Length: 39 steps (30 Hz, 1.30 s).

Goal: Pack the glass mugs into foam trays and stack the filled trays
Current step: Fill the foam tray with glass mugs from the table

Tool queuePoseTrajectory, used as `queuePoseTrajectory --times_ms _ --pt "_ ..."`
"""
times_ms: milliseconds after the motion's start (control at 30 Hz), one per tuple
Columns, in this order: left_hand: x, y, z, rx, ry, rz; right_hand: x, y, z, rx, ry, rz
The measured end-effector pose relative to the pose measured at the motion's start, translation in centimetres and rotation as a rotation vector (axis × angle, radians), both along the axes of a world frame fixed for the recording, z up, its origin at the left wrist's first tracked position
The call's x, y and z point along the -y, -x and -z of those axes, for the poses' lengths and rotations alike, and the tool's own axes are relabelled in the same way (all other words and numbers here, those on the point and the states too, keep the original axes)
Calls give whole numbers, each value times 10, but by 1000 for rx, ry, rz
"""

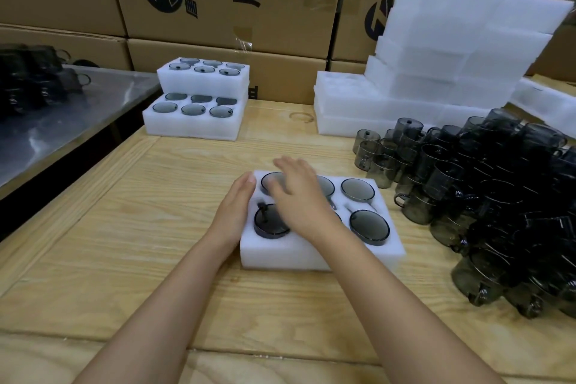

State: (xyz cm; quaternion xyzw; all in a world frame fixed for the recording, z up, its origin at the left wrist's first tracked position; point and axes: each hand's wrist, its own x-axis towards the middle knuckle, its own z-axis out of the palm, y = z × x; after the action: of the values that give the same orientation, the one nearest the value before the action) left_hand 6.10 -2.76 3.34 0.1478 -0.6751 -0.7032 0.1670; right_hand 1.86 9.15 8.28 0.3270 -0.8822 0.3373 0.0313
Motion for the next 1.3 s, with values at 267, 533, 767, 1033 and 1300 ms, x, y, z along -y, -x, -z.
queuePoseTrajectory --times_ms 267,533,767,1033,1300 --pt "-7 -21 -24 96 183 275 -108 11 15 212 -369 404" --pt "-39 -16 -35 465 849 125 -99 12 16 150 -494 389" --pt "-32 -26 -35 423 777 73 -124 6 34 545 596 489" --pt "-18 -36 -35 259 79 -170 -114 -5 47 816 874 239" --pt "18 -31 -60 59 -255 39 -94 16 28 966 1145 73"
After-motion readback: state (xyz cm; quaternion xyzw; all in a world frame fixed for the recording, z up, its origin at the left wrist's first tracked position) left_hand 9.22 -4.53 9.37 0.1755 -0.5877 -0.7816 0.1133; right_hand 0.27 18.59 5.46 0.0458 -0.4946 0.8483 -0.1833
